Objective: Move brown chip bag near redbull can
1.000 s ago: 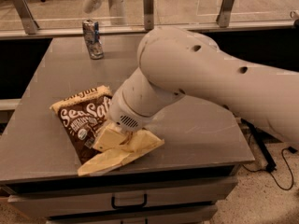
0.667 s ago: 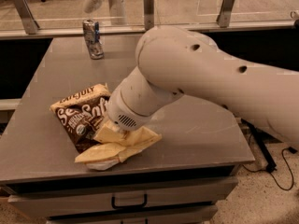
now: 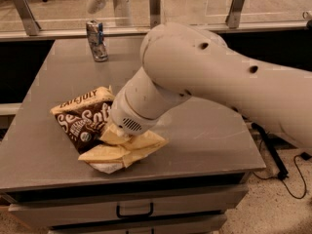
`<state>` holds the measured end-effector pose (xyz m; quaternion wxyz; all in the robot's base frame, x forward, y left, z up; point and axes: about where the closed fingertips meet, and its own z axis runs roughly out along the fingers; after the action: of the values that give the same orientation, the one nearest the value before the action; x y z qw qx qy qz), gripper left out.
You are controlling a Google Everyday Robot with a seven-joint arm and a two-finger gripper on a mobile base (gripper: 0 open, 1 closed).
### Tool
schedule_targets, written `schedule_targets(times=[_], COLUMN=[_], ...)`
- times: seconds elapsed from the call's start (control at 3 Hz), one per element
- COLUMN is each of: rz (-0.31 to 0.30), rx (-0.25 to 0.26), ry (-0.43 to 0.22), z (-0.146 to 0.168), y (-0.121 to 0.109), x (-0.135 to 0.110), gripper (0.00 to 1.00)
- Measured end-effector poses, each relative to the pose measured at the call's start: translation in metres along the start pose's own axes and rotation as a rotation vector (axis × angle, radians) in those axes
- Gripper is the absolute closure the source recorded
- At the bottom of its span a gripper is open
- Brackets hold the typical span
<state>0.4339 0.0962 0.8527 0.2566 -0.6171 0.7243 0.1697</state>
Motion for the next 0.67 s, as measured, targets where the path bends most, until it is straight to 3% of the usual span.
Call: schedule_targets(times=[0.33,0.67], rz=[-0.033,-0.104], rx=[0.086,0.266], ry=[-0.015,-0.055], z=[-0.004,-0.021], y=[-0.042,-0.125], x=[-0.009,-0.035], gripper=[1.0,1.0])
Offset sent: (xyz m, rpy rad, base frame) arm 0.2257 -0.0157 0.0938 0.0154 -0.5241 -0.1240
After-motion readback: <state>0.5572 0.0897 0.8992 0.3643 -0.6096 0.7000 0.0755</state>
